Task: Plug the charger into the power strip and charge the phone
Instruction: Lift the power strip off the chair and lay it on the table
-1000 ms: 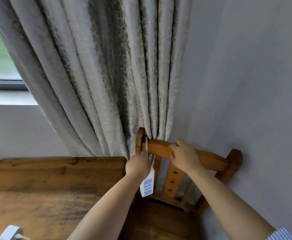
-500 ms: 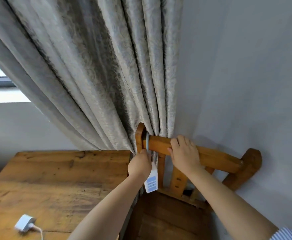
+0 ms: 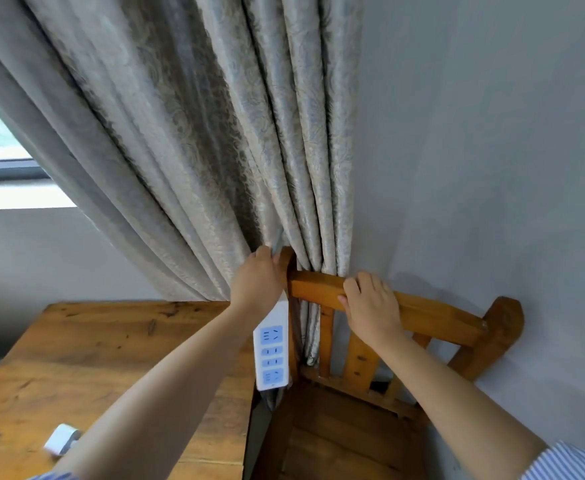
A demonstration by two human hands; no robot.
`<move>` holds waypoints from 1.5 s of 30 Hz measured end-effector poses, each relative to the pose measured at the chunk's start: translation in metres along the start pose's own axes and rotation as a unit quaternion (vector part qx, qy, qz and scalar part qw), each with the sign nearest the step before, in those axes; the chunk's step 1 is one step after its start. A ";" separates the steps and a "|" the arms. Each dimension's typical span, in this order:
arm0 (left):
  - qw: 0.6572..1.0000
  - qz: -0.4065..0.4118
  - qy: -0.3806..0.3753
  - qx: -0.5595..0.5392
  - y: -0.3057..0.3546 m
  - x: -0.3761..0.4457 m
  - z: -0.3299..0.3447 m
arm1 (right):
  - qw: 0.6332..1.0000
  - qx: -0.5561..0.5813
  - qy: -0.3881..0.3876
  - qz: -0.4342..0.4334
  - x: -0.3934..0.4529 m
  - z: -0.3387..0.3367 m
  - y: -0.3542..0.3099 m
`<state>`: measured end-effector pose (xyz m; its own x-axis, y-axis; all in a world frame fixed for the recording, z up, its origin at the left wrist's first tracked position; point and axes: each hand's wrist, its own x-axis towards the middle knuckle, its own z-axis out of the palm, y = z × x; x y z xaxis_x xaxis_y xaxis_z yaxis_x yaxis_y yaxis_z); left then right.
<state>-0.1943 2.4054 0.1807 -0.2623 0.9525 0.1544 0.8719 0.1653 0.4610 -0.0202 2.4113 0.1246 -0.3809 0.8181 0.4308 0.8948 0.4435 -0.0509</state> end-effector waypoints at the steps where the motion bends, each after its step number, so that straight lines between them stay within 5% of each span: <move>1: 1.000 -0.012 -0.001 0.013 -0.002 0.006 -0.004 | 1.000 0.000 0.003 -0.003 0.001 0.001 0.001; 15: 0.985 -0.026 -0.066 0.156 -0.085 -0.031 -0.052 | 0.998 -0.009 -0.051 0.043 -0.003 -0.017 -0.041; 20: 0.974 0.063 -0.156 0.149 -0.131 -0.062 -0.087 | 0.992 0.103 -0.052 -0.049 0.002 -0.007 -0.120; 28: 0.942 0.163 -0.191 0.224 -0.214 -0.104 -0.123 | 0.934 0.295 -0.193 -0.050 -0.013 0.012 -0.222; 39: 0.907 0.247 -0.227 0.255 -0.256 -0.091 -0.066 | 0.948 0.183 -0.259 0.013 -0.066 0.042 -0.243; 45: 0.914 0.151 -0.286 0.245 -0.289 -0.093 -0.015 | 0.938 0.117 -0.328 -0.001 -0.084 0.083 -0.233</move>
<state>-0.4277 2.2648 0.0467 0.1567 0.9286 -0.3364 0.9863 -0.1652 0.0035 -0.2159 2.2697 0.0253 -0.5117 0.8328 -0.2111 0.8481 0.4504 -0.2791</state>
